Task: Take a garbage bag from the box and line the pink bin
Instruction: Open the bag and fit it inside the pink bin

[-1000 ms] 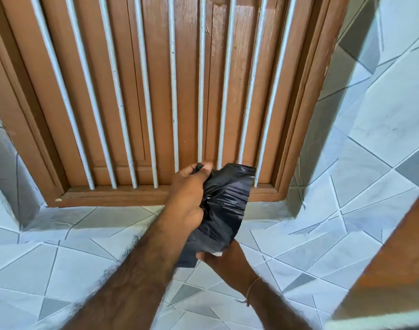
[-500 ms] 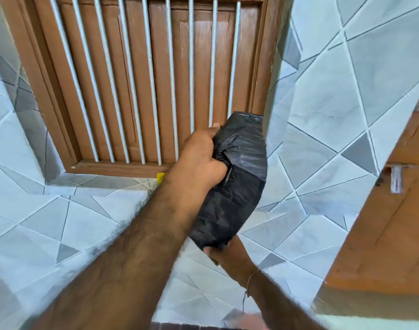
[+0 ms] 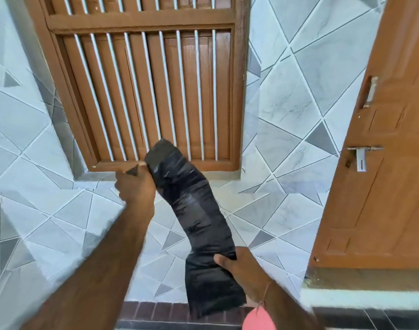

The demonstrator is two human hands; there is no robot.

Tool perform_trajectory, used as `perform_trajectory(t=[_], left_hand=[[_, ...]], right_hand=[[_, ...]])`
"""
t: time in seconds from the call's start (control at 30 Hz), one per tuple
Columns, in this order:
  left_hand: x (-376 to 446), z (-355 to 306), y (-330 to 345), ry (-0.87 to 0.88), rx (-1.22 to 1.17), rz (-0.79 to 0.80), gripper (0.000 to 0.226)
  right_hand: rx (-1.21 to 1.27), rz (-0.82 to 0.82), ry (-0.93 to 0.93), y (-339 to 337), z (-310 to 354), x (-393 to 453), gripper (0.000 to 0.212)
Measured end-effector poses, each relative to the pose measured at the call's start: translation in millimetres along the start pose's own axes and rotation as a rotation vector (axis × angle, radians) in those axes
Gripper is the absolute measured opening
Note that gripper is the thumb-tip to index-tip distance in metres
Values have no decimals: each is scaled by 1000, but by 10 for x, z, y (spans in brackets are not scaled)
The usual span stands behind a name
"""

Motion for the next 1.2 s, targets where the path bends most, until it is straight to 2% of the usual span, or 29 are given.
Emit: perform_trajectory(t=[0.03, 0.07, 0.17, 0.23, 0.3, 0.33, 0.4, 0.43, 0.47, 0.5, 0.57, 0.6, 0.63, 0.67, 0.73, 0.83, 0.93, 1.03, 1.1, 1.2], left_hand=[[-193, 94, -182, 125, 140, -25, 60], [-487, 154, -324, 280, 181, -3, 61], [-1556, 373, -666, 764, 274, 280, 53], [-2076, 684, -893, 986, 367, 490, 59], [-2366, 940, -1036, 1194, 483, 627, 66], [-2434, 985, -1097, 1268, 516, 656, 60], [-2478, 984, -1258, 1347, 521, 612, 39], [-2437, 965, -1313, 1319, 508, 579, 32], [-2381, 931, -1367, 1205, 475, 561, 28], [-2279, 930, -1416, 989, 411, 546, 27], [-2131, 1010, -1473, 412, 192, 520, 26], [-2124, 1065, -1460, 187, 83, 508, 23], [-2144, 1068, -1461, 80, 33, 492, 17], [-2183, 1040, -1451, 50, 35, 496, 14], [-2301, 972, -1389, 63, 60, 527, 22], [-2566, 839, -1198, 185, 152, 653, 27], [-2804, 755, -996, 248, 206, 840, 34], [-2969, 741, -859, 102, 37, 1030, 22], [-3005, 705, -860, 4, -54, 1042, 16], [-2988, 633, -917, -110, -134, 865, 14]], right_hand=[[66, -8, 20, 79, -4, -118, 33], [171, -16, 41, 148, -15, -210, 30], [434, -114, 92, 346, -19, -468, 21], [534, -173, 136, 522, -65, -660, 20], [603, -201, 192, 654, -135, -872, 20], [622, -193, 220, 695, -145, -964, 20], [595, -149, 256, 766, -159, -1166, 23], [584, -111, 243, 792, -149, -1247, 27], [589, -75, 219, 811, -133, -1342, 32], [625, -28, 193, 831, -142, -1405, 36], [713, 72, 145, 899, -118, -1603, 43], [700, 95, 98, 933, -112, -1698, 42], [616, 72, 40, 947, -112, -1776, 39], [528, 39, -31, 967, -87, -1870, 35], [402, -14, -127, 990, -70, -1959, 33], [437, -122, -99, 806, -101, -2020, 55], [431, -259, -63, 453, -117, -2092, 24], [365, -299, -93, 124, -86, -2192, 25], [326, -250, -115, 29, -68, -2228, 22], [247, -177, -101, 7, -105, -2222, 9]])
Point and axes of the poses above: each hand's wrist, its own x-axis towards the middle knuckle, its own y-axis out of the palm, z = x × y, the point moved 7 cm from there along x, towards the middle knuckle, and after that the axes turned 10 degrees about y, right-handed, at the moved point
